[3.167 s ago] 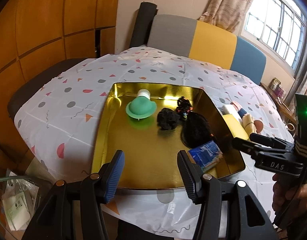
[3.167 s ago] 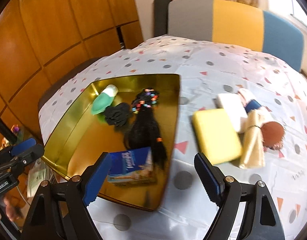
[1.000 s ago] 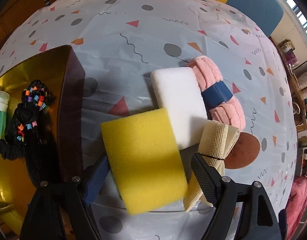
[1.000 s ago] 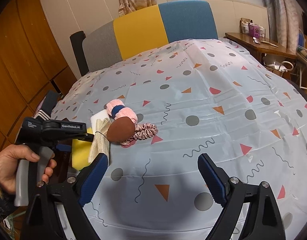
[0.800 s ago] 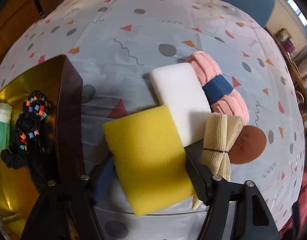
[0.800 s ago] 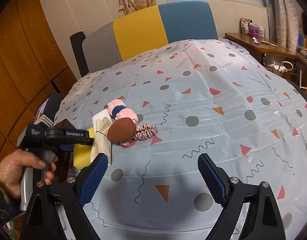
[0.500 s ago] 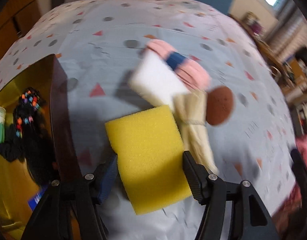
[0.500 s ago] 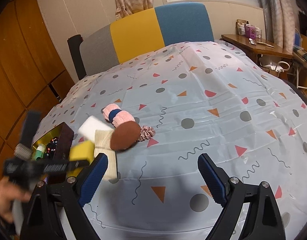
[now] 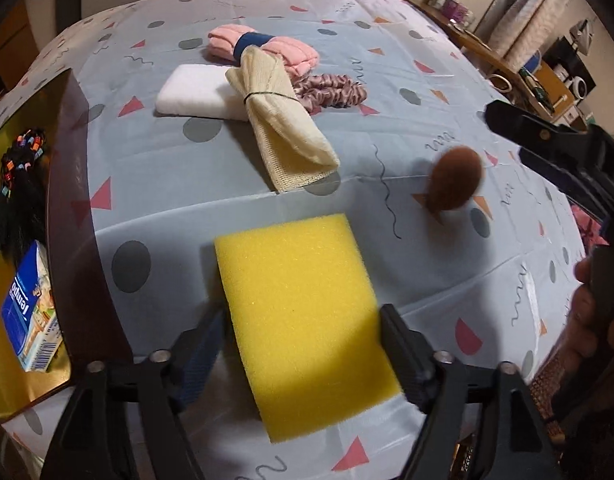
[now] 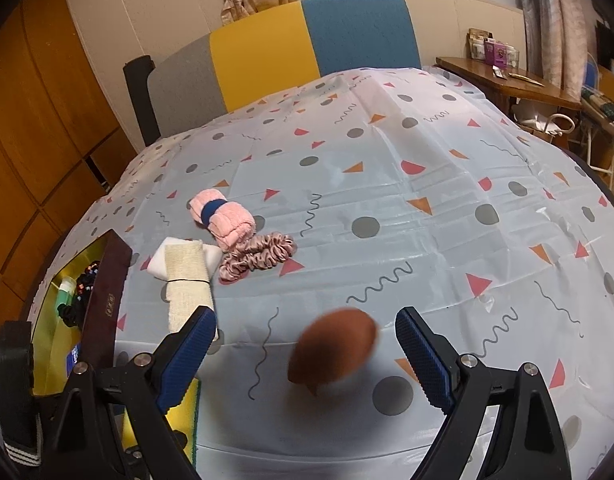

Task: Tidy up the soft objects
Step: 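Lift the yellow sponge with the left tool while the right tool grasps the brown pad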

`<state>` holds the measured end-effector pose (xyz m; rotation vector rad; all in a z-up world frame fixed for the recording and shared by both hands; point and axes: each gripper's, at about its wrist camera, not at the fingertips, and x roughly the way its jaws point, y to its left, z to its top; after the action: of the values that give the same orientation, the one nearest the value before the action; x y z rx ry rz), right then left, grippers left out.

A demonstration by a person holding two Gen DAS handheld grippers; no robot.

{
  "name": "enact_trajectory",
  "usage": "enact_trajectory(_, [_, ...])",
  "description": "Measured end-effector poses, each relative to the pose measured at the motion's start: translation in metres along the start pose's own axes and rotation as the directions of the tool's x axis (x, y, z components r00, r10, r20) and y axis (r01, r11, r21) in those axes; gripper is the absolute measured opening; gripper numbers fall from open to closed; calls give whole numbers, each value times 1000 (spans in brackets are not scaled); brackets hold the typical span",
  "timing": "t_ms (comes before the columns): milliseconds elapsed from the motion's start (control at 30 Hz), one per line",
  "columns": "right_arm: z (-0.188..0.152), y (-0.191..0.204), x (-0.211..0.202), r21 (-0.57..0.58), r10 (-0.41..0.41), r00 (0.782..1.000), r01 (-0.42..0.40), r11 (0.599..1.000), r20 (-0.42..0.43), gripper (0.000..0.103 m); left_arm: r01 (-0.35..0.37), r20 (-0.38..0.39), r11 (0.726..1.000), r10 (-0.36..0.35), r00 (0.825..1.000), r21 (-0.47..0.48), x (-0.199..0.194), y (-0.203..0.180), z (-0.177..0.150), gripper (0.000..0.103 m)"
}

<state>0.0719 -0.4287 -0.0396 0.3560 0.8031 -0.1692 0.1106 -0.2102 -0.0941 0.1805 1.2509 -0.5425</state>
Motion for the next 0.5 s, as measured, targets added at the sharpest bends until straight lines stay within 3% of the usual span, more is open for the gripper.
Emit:
enact_trajectory(267, [9,-51,-6,183,-78,997,78,980,-5,92,-52,54,997,49,997,53,9,-14,-9,83])
enact_trajectory(367, [8,-70,0,218,-81,992,100,971,-95,92,-50,78,997,45,996,64,13,-15,-10,82])
enact_trajectory(467, [-1,-80,12,227,-9,970,66,972,-244,94,-54,96,995,46,994,81,14,-16,-11,82])
enact_trajectory(500, [-4,-80,11,228,5,967,54,972,-253,95,-54,99,995,46,994,80,15,-16,-11,82])
